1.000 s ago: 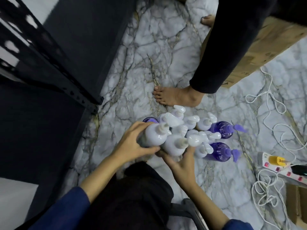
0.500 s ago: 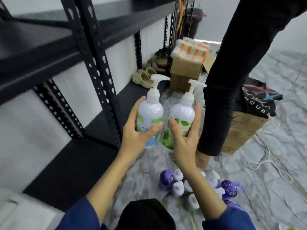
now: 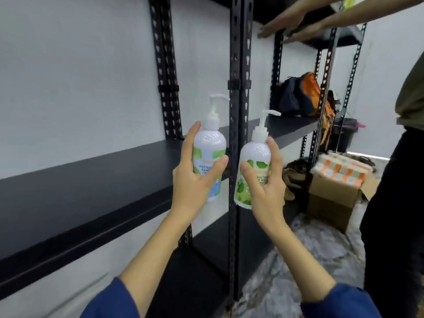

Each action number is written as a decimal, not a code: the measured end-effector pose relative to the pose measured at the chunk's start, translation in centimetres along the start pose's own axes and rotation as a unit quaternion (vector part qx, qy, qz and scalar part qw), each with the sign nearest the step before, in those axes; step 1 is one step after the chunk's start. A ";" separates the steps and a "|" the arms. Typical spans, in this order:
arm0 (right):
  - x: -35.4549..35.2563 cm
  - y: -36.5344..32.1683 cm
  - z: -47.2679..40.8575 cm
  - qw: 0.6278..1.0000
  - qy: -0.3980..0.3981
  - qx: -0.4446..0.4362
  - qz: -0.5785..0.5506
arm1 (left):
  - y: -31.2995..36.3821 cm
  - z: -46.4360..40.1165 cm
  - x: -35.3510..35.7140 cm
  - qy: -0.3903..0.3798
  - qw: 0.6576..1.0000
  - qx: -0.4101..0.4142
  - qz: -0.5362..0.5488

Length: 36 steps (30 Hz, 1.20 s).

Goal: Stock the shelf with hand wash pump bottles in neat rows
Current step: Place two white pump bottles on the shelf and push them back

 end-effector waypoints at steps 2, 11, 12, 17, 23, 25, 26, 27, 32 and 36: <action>1.8 -1.3 -0.8 1.000 -0.021 -0.014 -0.008 | 1.1 -0.9 -2.1 0.022 0.999 0.014 -0.036; 10.4 -5.2 -4.5 0.990 -0.130 -0.047 -0.039 | 3.1 -4.0 -9.7 0.145 0.973 0.000 -0.181; 11.3 -5.0 -5.0 0.988 -0.142 -0.046 -0.035 | 2.9 -4.2 -10.3 0.154 0.969 -0.005 -0.191; 15.8 -2.5 -8.3 0.980 -0.192 -0.049 0.016 | 0.7 -6.0 -12.9 0.151 0.961 -0.011 -0.230; 22.1 1.3 -12.7 0.972 -0.231 -0.031 0.029 | -4.8 -8.6 -15.3 0.116 0.960 -0.018 -0.255; 24.2 2.5 -13.8 0.968 -0.247 -0.035 0.024 | -6.7 -9.4 -15.9 0.116 0.959 -0.028 -0.256; 25.1 3.1 -14.3 0.966 -0.253 -0.039 0.024 | -7.6 -9.8 -16.2 0.119 0.959 -0.034 -0.255; 26.0 3.6 -14.8 0.964 -0.263 -0.043 0.026 | -8.5 -10.2 -16.5 0.121 0.959 -0.039 -0.254; 29.0 5.8 -16.3 0.950 -0.312 -0.023 0.027 | -11.3 -11.3 -17.5 0.128 0.957 -0.042 -0.257; 30.0 7.5 -17.2 0.944 -0.330 -0.001 0.013 | -12.9 -11.1 -18.0 0.145 0.955 -0.049 -0.253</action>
Point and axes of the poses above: each hand's wrist, its own z-axis away from the middle knuckle, its own x-axis out of the palm, y = z × x, the point moved 1 cm from there along -z, towards the middle knuckle, and after that the axes turned 15 degrees about x, right-handed, at the moved point
